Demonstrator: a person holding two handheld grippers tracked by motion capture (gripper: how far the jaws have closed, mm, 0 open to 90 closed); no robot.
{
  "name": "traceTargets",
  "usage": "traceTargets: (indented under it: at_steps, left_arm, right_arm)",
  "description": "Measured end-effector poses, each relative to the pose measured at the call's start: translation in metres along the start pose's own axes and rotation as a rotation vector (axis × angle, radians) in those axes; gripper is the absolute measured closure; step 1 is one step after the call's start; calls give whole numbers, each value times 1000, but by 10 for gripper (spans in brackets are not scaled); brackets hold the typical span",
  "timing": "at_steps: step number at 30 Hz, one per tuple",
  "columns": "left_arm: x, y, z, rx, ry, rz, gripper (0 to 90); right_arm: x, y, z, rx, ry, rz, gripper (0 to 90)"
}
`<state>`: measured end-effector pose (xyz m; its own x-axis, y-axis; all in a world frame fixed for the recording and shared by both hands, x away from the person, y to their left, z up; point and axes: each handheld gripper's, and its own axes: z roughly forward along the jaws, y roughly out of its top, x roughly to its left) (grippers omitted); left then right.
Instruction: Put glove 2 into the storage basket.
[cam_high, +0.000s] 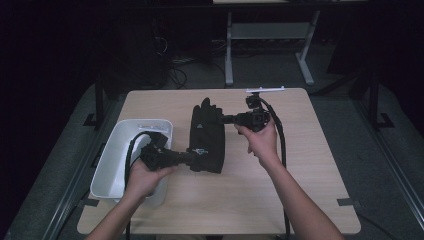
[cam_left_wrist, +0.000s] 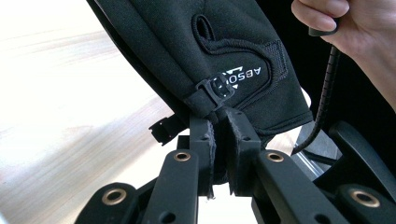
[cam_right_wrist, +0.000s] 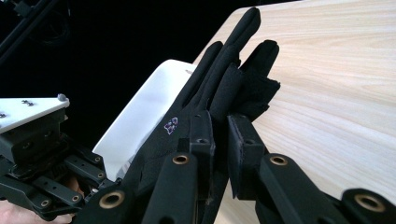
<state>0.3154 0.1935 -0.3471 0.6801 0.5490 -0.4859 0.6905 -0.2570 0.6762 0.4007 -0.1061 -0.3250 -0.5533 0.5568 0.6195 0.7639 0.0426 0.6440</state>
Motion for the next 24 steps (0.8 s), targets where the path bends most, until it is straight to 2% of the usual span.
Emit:
traceTargets:
  at_steps: [18, 24]
  left_arm:
    - [14, -7, -36, -27, 35, -21, 827]
    - [17, -9, -46, -35, 31, -34, 827]
  right_arm:
    - [24, 16, 34, 22, 41, -35, 812]
    - [29, 18, 42, 26, 54, -34, 812]
